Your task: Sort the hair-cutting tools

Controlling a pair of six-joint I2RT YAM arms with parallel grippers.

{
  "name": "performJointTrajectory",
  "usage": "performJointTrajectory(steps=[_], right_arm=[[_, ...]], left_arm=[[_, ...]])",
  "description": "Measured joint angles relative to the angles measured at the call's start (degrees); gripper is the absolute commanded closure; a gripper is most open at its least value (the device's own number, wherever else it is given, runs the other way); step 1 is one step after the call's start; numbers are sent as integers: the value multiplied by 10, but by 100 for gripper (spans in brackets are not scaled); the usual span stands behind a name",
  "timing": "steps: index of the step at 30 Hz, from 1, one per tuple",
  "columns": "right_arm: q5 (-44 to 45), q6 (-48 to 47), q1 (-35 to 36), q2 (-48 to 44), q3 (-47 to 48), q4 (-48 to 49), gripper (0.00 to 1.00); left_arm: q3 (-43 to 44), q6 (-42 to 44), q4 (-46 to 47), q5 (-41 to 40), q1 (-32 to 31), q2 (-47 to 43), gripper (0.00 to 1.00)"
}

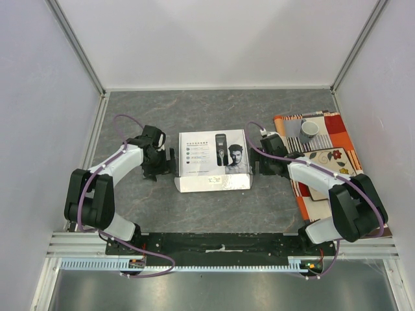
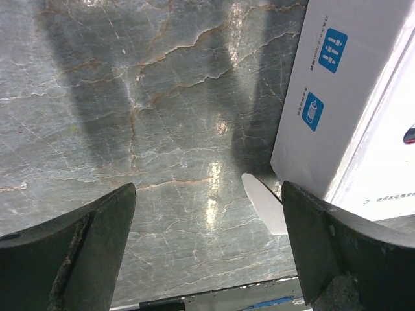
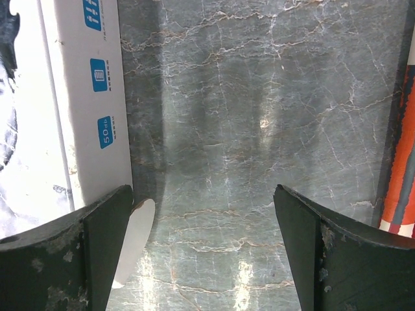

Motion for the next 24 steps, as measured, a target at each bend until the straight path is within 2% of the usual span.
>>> performJointTrajectory(steps=[24], right_arm=[[-38, 1, 5, 1, -10, -43, 2]], left_arm=[[0, 19, -17, 30, -8, 0, 0]])
